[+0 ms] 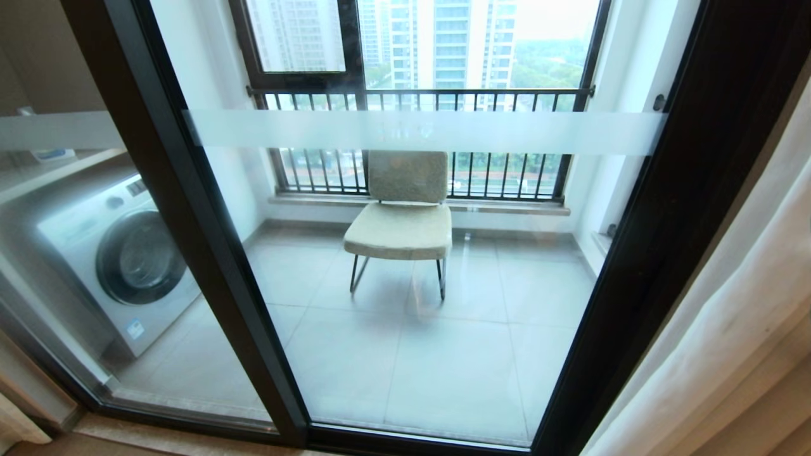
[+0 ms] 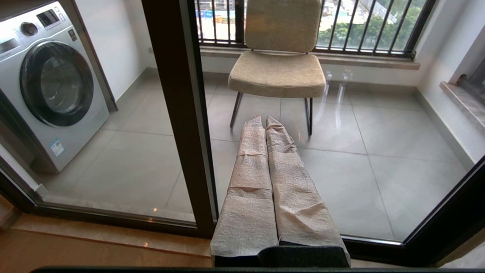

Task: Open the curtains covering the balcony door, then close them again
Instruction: Pull the inner curtains open on both sides

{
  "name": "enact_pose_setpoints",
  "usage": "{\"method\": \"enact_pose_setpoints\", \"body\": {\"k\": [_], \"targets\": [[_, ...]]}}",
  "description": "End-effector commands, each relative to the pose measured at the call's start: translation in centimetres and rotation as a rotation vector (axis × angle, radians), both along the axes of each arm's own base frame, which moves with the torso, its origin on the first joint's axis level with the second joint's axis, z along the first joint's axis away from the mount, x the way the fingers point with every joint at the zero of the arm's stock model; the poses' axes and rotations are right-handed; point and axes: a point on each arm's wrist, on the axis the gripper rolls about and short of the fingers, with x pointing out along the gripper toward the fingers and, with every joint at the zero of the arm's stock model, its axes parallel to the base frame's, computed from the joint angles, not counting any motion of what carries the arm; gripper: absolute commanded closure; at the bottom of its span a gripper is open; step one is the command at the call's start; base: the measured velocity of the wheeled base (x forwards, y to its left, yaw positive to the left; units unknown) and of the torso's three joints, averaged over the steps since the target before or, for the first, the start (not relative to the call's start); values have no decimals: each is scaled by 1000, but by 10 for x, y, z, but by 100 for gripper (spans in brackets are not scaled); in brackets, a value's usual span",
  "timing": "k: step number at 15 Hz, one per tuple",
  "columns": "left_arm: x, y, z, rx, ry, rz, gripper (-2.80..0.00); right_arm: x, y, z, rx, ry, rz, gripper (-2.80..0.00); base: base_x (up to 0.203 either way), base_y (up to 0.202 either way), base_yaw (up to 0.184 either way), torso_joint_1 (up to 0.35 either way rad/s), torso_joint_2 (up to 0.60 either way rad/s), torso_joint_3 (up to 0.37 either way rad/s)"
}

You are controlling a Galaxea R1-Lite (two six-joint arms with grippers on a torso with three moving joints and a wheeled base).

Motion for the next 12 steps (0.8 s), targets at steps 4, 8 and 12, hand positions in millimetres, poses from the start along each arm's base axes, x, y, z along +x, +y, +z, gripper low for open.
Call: {"method": "enact_pose_setpoints", "body": {"k": [4,8,12], "targets": [[0,0,0,-1,-1,0,0,-9,8,-20,-27,5,88,0,0,0,0,0,0,0],[0,0,0,-1,-1,0,0,-11,11,-22,-42,-3,123,0,0,0,0,0,0,0],[0,0,0,-1,-1,0,0,-20,14,-32,-65,-26,121,0,0,0,0,0,0,0]]}}
